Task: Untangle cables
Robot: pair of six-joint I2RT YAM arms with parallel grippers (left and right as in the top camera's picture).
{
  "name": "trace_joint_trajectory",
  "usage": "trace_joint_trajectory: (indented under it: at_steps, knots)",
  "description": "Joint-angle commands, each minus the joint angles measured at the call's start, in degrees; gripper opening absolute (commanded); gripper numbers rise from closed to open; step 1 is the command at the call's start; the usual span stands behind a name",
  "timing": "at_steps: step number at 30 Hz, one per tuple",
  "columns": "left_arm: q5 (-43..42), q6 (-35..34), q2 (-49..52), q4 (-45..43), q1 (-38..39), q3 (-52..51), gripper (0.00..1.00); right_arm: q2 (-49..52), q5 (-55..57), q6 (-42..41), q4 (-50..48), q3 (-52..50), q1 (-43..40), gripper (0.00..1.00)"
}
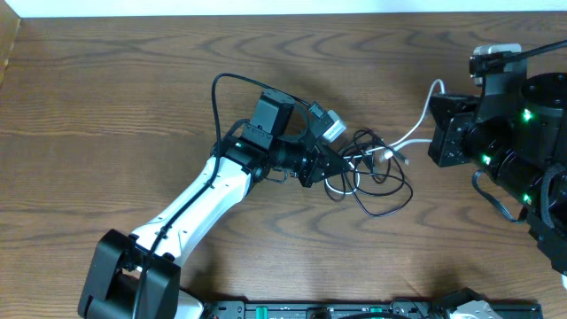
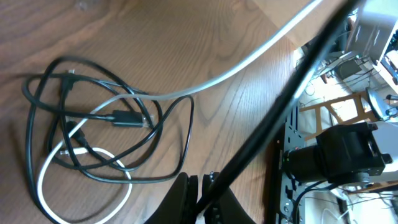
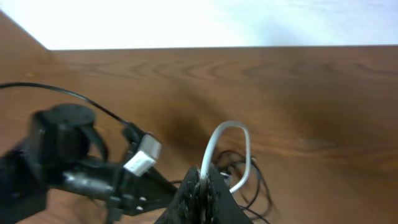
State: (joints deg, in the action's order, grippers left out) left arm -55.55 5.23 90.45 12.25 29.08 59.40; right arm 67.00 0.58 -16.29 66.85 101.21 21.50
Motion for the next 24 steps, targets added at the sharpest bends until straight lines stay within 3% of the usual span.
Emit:
trace_joint_trajectory:
  at_steps: [1, 8, 16, 24]
  knots:
    - [0.1, 0.0, -0.2, 1.4, -0.9, -0.2, 0.08, -0.5, 7.8, 0.7, 1.9, 1.2, -0.2, 0.01]
    - [2.3, 0.1, -0.5, 6.8, -7.5, -0.2, 0.08, 1.0, 16.9, -1.5, 8.0, 1.2, -4.5, 0.01]
    - [2.3, 2.5, -3.7, 14.5, -20.6, -0.2, 0.08, 3.5, 17.1, -2.5, 11.9, 1.1, -16.8, 0.01]
    - [2.3, 2.7, -11.1, 17.3, -32.5, -0.2, 0.08, 7.1, 17.1, -2.6, 12.0, 1.1, -23.1, 0.01]
